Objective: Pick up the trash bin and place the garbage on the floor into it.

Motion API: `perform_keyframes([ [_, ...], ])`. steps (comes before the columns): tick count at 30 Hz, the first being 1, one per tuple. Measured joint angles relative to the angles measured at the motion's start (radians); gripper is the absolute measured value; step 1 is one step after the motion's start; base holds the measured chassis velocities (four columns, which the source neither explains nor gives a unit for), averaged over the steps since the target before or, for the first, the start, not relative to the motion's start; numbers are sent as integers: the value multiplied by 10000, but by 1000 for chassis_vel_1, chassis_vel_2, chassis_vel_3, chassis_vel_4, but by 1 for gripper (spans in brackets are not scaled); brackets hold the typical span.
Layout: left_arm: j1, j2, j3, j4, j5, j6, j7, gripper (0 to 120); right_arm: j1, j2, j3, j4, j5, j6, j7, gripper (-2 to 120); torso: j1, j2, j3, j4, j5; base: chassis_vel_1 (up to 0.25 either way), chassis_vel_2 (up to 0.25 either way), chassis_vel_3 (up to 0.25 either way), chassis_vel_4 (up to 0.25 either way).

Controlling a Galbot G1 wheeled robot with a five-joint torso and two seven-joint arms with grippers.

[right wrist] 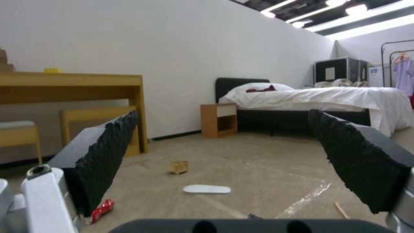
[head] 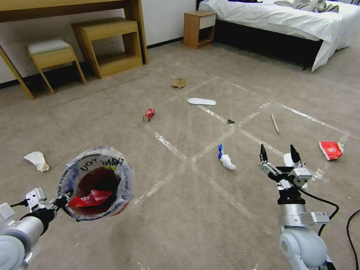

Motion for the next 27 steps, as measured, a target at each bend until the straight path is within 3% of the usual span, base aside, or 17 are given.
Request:
perform_keyframes([
  [15,36,-36,-26,-60,11,-12,19,0,-59,76,-24,7,-73,-40,-134,100,0,0,0,0,0,-15,17,18,-19],
  [27,84,43,-107,-31,0,-37,43,0,-18,155,-128,-40,-223,-97,-155,100,0,0,1,-1,-1,-112,114,119,-105],
])
